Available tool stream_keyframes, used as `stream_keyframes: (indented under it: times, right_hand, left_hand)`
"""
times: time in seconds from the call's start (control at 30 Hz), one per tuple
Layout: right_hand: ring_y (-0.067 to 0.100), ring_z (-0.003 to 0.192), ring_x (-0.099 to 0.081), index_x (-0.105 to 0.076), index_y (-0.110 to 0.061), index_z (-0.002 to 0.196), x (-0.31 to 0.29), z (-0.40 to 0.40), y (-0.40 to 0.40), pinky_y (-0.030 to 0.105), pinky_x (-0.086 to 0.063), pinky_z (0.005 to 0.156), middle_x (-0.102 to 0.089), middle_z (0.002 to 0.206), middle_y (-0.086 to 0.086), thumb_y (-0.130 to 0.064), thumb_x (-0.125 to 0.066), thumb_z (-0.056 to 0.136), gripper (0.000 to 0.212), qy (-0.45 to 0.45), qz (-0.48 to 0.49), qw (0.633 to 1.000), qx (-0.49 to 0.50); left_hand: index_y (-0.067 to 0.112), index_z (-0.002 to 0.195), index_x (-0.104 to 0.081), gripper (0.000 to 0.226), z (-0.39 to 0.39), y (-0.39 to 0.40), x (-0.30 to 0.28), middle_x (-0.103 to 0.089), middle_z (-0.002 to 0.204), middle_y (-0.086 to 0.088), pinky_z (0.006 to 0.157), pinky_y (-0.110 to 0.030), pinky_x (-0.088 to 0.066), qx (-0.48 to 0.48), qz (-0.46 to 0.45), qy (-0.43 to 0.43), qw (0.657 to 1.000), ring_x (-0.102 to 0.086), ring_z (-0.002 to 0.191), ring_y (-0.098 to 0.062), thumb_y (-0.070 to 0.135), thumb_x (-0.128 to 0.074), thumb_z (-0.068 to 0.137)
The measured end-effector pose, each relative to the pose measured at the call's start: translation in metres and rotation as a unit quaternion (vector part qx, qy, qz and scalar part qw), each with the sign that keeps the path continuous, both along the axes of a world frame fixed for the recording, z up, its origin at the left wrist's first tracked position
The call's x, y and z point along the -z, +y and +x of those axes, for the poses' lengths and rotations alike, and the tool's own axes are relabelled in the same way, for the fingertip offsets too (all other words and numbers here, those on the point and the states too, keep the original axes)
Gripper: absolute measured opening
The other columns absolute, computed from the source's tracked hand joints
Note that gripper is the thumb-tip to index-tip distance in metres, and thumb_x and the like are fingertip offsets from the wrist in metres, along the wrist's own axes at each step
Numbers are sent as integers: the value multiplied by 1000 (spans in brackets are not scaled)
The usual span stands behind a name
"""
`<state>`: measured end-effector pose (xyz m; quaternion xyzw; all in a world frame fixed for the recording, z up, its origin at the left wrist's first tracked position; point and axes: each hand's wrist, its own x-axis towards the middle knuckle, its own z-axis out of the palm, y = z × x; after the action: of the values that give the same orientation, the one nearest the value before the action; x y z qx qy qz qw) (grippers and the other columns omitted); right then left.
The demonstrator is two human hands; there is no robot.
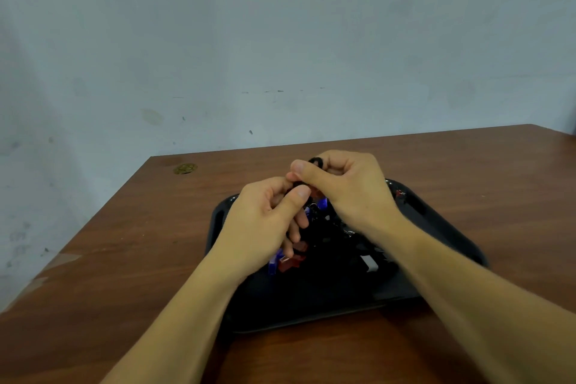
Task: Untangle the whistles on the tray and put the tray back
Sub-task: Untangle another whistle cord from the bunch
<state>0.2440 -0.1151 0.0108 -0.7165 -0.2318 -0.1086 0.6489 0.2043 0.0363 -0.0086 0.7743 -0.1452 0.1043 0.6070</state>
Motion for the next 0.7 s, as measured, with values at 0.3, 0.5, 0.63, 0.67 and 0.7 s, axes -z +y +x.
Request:
stream_keyframes:
  times: [0.3,0.5,0.63,0.67,0.7]
  right_hand:
    - [41,80,-68,-75,-7,79,-45,9,-10,45,-56,76,-72,82,21,-31,-80,84,25,-63,-186,979,-52]
    - [9,56,-58,-73,-11,79,-39,2,-8,18,-49,54,-69,72,5,-25,-81,83,17,-18,-97,994,-55]
    - [12,54,-56,-70,-9,77,-32,4,-3,20,-47,52,-66,67,4,-27,-81,83,22,30,-47,996,-63]
    - [12,53,-55,-70,-8,77,-31,4,-1,21,-47,52,-66,65,3,-25,-80,83,21,31,-41,996,-67]
    - [11,51,-55,-70,-7,78,-28,4,0,21,-48,51,-65,63,0,-24,-79,84,21,33,-38,997,-65]
  left_hand:
    - [29,113,-61,17,5,4,6,-67,72,2,52,-47,-53,-123,153,-160,967,-64,59,-16,36,-54,99]
    - [26,113,-63,15,-5,-9,0,-69,80,-3,47,-37,-53,-51,2,-139,989,-66,62,-26,24,-55,100]
    - [13,115,-61,16,-5,-16,-1,-68,88,-5,48,-31,-51,1,-134,-77,988,-64,73,-21,10,-53,101]
    - [11,116,-60,17,-4,-17,-1,-68,88,-5,50,-31,-52,17,-169,-53,984,-63,74,-21,10,-53,100]
    - [10,116,-60,19,-4,-19,-1,-68,88,-6,51,-32,-52,33,-205,-25,978,-63,74,-21,10,-53,99]
